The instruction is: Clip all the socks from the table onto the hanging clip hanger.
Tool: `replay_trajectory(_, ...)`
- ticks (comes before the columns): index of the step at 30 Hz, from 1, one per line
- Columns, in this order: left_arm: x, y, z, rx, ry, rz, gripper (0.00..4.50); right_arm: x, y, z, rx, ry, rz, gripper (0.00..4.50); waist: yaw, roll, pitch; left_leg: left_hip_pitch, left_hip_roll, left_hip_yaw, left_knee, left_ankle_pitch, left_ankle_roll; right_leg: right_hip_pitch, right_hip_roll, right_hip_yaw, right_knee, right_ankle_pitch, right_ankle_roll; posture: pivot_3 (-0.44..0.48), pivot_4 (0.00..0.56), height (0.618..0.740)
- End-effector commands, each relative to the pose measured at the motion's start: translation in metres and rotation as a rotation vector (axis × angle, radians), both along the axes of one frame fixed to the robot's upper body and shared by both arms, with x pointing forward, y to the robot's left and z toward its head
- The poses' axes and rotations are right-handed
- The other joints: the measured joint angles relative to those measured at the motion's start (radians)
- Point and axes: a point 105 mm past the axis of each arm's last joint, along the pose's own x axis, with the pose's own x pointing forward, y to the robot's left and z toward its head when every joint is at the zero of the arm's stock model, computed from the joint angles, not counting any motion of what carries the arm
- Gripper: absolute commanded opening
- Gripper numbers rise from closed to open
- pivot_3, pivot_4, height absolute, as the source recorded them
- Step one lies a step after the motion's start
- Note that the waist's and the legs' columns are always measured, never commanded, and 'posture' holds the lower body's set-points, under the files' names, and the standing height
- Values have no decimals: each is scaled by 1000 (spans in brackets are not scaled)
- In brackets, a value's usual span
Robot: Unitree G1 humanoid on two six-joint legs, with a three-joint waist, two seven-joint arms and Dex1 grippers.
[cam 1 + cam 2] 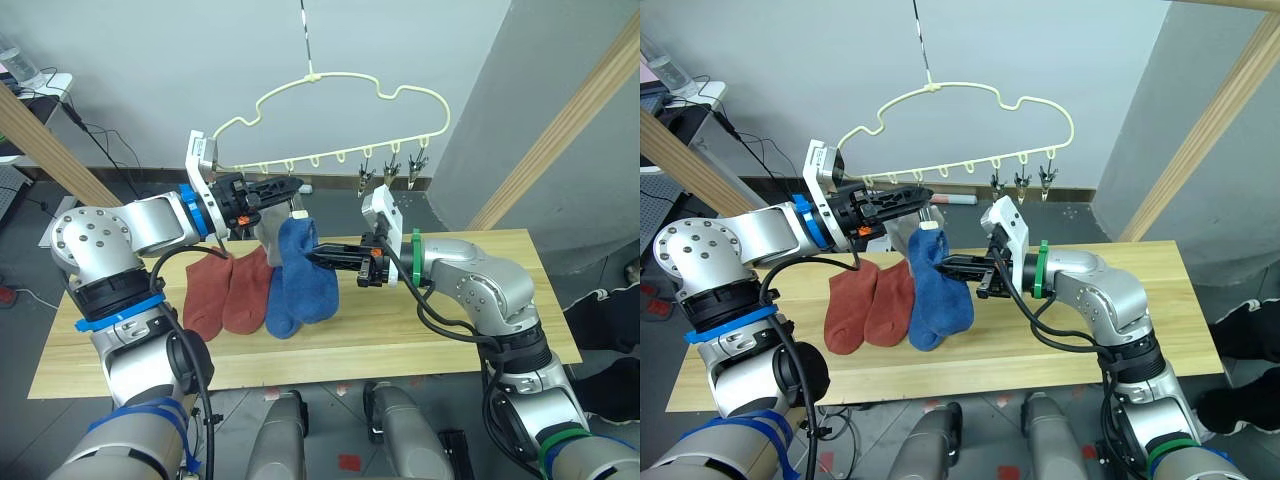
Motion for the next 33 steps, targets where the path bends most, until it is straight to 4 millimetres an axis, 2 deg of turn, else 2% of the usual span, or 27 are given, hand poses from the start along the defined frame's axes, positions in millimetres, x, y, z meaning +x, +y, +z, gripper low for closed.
replay_trajectory(1, -5, -4, -2, 18, 7, -30, 142, -1, 1, 14, 49, -21, 8, 18, 0, 0, 0, 0, 0, 0, 0, 0, 0, 0, 0, 0, 0, 0, 0, -17, 308, 740)
replay_trajectory(12, -4, -1, -1, 21, 5, -22, 142, 10, -3, 16, 110, 71, -40, 18, 0, 0, 0, 0, 0, 0, 0, 0, 0, 0, 0, 0, 0, 0, 0, -12, 314, 740)
replay_trajectory(16, -5, 0, -3, 33, -1, -15, 142, 15, -4, 23, 149, 99, -56, 18, 0, 0, 0, 0, 0, 0, -1, 0, 0, 0, 0, 0, 0, 0, 0, -14, 316, 740)
replay_trajectory(21, -5, -1, 0, 60, -63, -8, 142, 14, -4, 24, 147, 98, -53, 18, -1, 0, 0, 0, 0, 0, -1, 0, 0, 0, 0, 0, 0, 0, 0, -16, 316, 740)
replay_trajectory(28, -5, 0, -1, 44, -70, -15, 2318, 15, -5, 23, 137, 90, -62, 0, 0, 0, 0, 0, 0, 0, -1, 0, 0, -1, 0, 0, -1, 0, 0, -21, 317, 740)
replay_trajectory(33, -3, 0, 0, 49, -71, -11, 3630, 15, -5, 19, 121, 83, -66, 0, 0, 0, 0, -1, 0, 0, -1, 0, 0, -1, 0, 0, -1, 0, 0, -19, 315, 740)
